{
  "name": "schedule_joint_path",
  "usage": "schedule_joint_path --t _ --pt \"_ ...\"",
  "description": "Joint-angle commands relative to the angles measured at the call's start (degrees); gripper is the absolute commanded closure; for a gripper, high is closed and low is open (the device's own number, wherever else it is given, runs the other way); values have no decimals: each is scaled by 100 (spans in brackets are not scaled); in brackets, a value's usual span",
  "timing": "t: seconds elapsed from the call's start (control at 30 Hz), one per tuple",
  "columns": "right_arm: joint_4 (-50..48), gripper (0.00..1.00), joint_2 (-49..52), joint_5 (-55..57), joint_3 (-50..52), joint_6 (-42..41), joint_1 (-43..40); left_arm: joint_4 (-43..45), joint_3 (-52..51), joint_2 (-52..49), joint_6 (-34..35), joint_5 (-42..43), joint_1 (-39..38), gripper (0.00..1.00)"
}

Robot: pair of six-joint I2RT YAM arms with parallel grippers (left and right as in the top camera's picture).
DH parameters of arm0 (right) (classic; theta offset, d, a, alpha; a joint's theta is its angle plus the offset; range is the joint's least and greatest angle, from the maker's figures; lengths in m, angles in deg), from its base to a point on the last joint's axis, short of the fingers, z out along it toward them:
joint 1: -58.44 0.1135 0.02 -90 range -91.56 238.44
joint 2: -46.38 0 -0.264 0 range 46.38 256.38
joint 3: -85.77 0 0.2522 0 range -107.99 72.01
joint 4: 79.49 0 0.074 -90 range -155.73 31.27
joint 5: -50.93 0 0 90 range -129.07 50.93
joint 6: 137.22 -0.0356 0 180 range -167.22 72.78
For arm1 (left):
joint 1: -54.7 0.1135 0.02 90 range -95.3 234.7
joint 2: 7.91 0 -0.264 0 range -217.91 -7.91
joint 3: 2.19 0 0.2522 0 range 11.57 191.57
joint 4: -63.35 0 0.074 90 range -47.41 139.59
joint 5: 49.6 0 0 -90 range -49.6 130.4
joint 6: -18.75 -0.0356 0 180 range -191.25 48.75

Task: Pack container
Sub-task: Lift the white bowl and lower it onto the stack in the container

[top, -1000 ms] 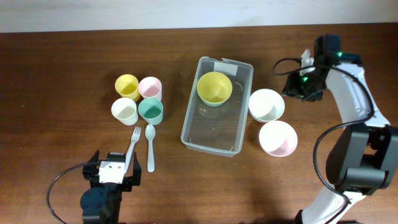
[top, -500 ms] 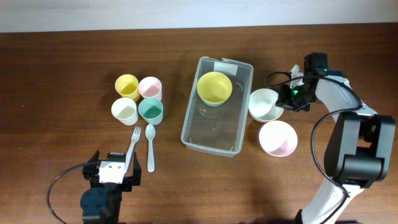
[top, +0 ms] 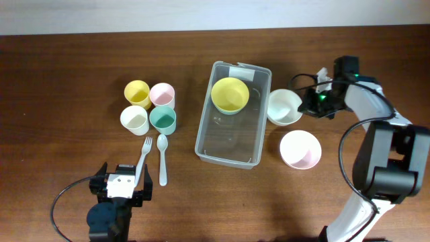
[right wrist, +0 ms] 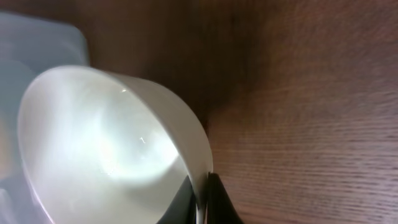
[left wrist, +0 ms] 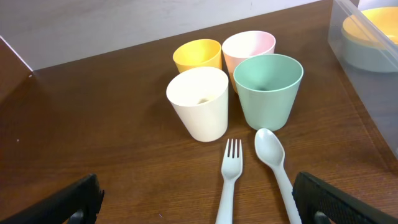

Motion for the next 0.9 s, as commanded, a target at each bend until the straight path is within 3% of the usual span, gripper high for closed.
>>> schedule_joint_path --t 0.0,0.17,0.33,0.6,0.7,0.87 --pt "179 96 -656 -994 -597 -162 -219 13 -48 39 94 63 2 0" --pt "553 96 -1443 -1493 -1305 -474 20 13 -48 39 94 63 0 0" --pt "671 96 -1843 -868 -1676 -640 1222 13 -48 39 94 63 0 0" --pt "448 96 -745 1130 -1674 -638 2874 13 -48 39 94 63 2 0" --pt "284 96 -293 1834 -1674 -645 3034 13 -48 39 94 63 2 0" --pt "-13 96 109 1919 -1674 -767 2942 13 -48 39 94 61 2 0"
